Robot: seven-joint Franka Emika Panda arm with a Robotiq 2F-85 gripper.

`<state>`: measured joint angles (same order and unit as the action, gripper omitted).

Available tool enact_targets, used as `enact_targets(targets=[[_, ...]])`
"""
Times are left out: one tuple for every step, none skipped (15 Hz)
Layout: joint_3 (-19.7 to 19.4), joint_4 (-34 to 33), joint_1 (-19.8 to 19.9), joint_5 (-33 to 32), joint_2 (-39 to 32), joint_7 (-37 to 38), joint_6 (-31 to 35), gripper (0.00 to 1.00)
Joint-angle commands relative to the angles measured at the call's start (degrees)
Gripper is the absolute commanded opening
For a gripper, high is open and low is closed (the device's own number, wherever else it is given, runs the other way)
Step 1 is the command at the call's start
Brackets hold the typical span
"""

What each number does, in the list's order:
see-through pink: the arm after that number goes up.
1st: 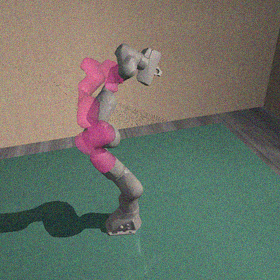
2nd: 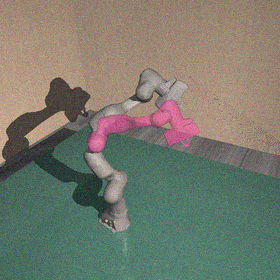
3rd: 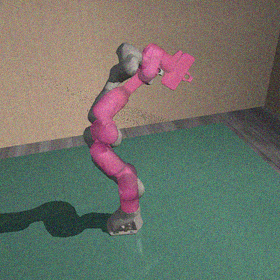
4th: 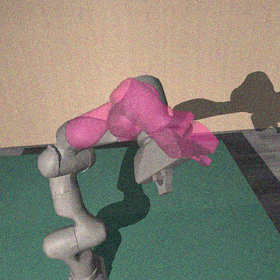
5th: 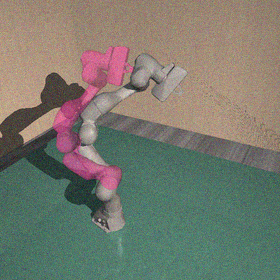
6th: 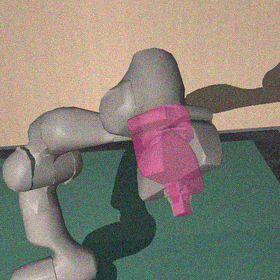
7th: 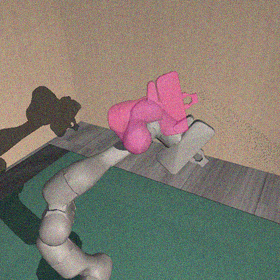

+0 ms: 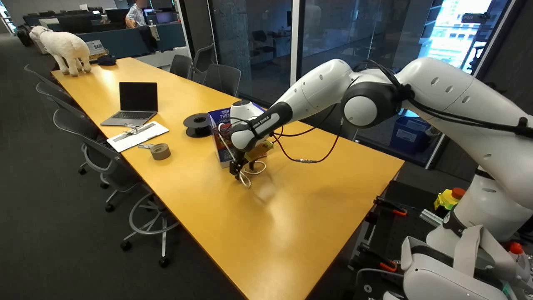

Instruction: Pick up the ropes from the table and put them in the box

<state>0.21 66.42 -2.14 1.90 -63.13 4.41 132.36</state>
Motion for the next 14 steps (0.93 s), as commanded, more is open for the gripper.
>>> enact_targets(targets=[[0.2, -1.7, 0.0, -0.3, -1.1, -0.9, 0.6, 1.0], [0.2, -1.8, 0.1, -0.3, -1.1, -0.9, 0.5, 1.0], [0.2, -1.8, 0.0, -0.3, -1.1, -0.9, 0.5, 1.0], [0.1, -1.8, 0.0, -0.3, -1.1, -1.0, 0.5, 1.0], [0.1, -1.7, 0.0, -0.4, -1.1, -1.0, 0.5, 1.0], [0.1, -1.7, 0.0, -0.5, -1.2, -1.1, 0.7, 0.96], [0.1, -1.7, 0.0, -0.5, -1.2, -1.2, 0.7, 0.73], [0.1, -1.7, -0.1, -0.6, -1.3, -1.2, 0.8, 0.72], [0.0, -1.7, -0.1, -0.6, -1.3, -1.3, 0.8, 0.68], [0.0, -1.7, -0.1, -0.7, -1.4, -1.3, 0.8, 0.6], [0.0, -1.7, -0.1, -0.8, -1.4, -1.4, 0.8, 0.53], [-0.1, -1.7, -0.1, -1.1, -1.3, -1.3, 0.8, 0.43], [-0.3, -1.7, -0.2, -1.3, -1.3, -1.3, 0.7, 0.37], [-0.3, -1.8, -0.2, -1.3, -1.3, -1.3, 0.7, 0.31]])
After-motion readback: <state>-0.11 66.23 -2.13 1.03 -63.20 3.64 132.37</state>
